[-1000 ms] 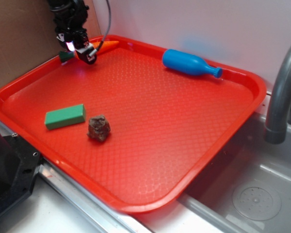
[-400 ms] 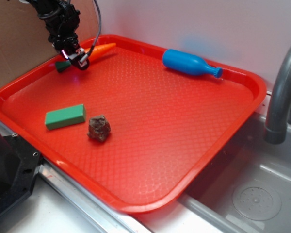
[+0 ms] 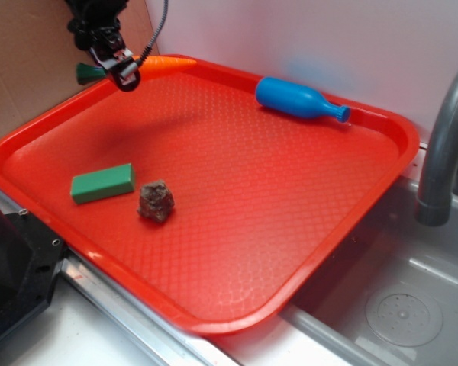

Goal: Grab the carrot.

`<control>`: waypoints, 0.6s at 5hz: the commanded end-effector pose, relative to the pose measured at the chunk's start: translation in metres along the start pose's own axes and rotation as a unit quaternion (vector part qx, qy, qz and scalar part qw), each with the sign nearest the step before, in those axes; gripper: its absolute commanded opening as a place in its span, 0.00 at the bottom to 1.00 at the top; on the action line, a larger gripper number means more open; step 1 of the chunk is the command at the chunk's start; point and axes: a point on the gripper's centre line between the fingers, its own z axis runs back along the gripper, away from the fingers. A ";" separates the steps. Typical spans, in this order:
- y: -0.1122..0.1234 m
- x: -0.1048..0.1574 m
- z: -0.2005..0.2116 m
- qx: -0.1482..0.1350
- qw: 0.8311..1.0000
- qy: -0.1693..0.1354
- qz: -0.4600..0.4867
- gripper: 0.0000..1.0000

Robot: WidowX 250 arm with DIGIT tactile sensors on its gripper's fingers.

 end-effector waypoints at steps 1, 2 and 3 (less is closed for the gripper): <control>-0.044 -0.033 0.061 -0.028 0.998 -0.046 -0.027 0.00; -0.052 -0.047 0.072 -0.049 0.997 -0.062 -0.008 0.00; -0.057 -0.052 0.075 -0.056 0.996 -0.069 -0.002 0.00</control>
